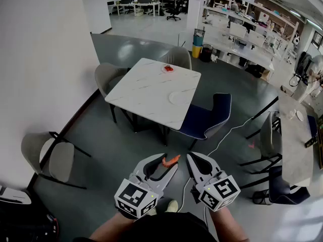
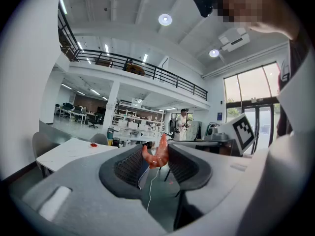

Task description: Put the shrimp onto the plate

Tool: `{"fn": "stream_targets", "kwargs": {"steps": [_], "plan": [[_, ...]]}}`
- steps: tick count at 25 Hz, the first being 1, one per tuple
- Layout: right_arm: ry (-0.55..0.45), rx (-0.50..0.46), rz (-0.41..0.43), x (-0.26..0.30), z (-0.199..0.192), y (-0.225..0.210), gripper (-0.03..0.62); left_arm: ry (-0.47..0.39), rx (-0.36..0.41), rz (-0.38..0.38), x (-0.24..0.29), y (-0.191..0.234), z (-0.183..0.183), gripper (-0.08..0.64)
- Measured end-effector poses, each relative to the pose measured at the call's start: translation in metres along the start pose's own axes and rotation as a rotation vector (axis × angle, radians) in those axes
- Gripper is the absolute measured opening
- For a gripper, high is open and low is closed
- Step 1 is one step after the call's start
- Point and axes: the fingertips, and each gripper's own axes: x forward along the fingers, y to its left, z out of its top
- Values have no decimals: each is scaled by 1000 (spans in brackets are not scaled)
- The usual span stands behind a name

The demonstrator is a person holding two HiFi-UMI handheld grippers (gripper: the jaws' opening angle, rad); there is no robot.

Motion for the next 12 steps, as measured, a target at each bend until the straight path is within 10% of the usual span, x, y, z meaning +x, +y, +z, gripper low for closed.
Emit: {"fn": "stream_targets", "kwargs": {"steps": [12], "plan": [[-7, -1, 23, 2, 1, -7, 2, 1, -17, 1, 10, 3, -6, 170]]}}
